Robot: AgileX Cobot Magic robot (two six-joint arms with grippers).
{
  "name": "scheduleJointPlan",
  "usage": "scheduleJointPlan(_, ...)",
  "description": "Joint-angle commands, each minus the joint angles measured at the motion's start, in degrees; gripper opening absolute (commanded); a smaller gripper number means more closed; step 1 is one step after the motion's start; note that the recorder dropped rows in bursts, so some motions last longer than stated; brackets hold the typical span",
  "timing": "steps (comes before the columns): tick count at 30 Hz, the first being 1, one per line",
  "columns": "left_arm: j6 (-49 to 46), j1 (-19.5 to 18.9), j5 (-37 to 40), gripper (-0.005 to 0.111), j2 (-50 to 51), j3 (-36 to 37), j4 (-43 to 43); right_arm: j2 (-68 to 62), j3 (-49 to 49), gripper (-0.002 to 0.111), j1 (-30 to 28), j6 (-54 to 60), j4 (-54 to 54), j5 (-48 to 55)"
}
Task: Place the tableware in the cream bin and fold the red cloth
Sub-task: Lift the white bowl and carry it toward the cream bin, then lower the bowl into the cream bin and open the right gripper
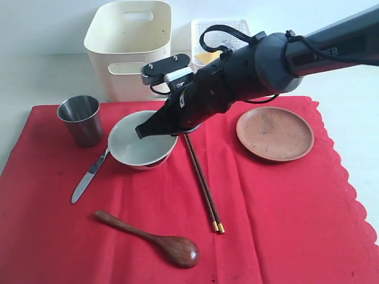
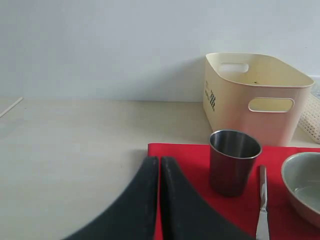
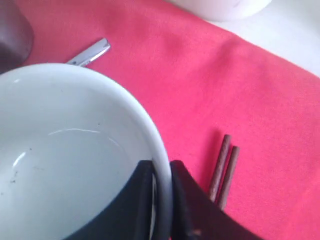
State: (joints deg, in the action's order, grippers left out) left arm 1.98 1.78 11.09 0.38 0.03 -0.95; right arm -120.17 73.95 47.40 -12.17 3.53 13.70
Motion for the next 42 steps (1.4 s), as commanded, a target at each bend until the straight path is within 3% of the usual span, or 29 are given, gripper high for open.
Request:
scheduleJointPlan(1, 0.1, -0.2, 0.0, 0.004, -0.4, 0.0, 0.4, 3.3, 0.1, 0.000, -0.1, 0.1, -0.2, 2.5)
scheduleJointPlan(7, 0.1, -0.2, 0.0, 0.004, -0.4, 0.0, 0.4, 10.9, 0.1, 0.000, -0.2, 0.6, 0.0, 3.7)
scheduleJointPlan(17, 0.1, -0.2, 0.0, 0.004, -0.4, 0.0, 0.4, 16.8, 4.6, 0.000, -2.2, 1.2, -0.1, -2.5)
scheduleJointPlan(27, 0.1, -0.2, 0.0, 0.004, -0.4, 0.0, 0.4, 7.4, 13.0, 0.000, -2.2, 1.0, -0.1, -22.6)
scheduleJointPlan(35, 0.1, -0.2, 0.0, 0.004, -0.4, 0.0, 0.4, -4.8, 25.2, 0.000, -4.8, 1.0, -1.5, -23.5)
scheduleJointPlan(42, 0.1, -0.2, 0.0, 0.004, -0.4, 0.0, 0.4, -11.7, 29.3, 0.000, -7.1, 1.0, -8.1, -23.5)
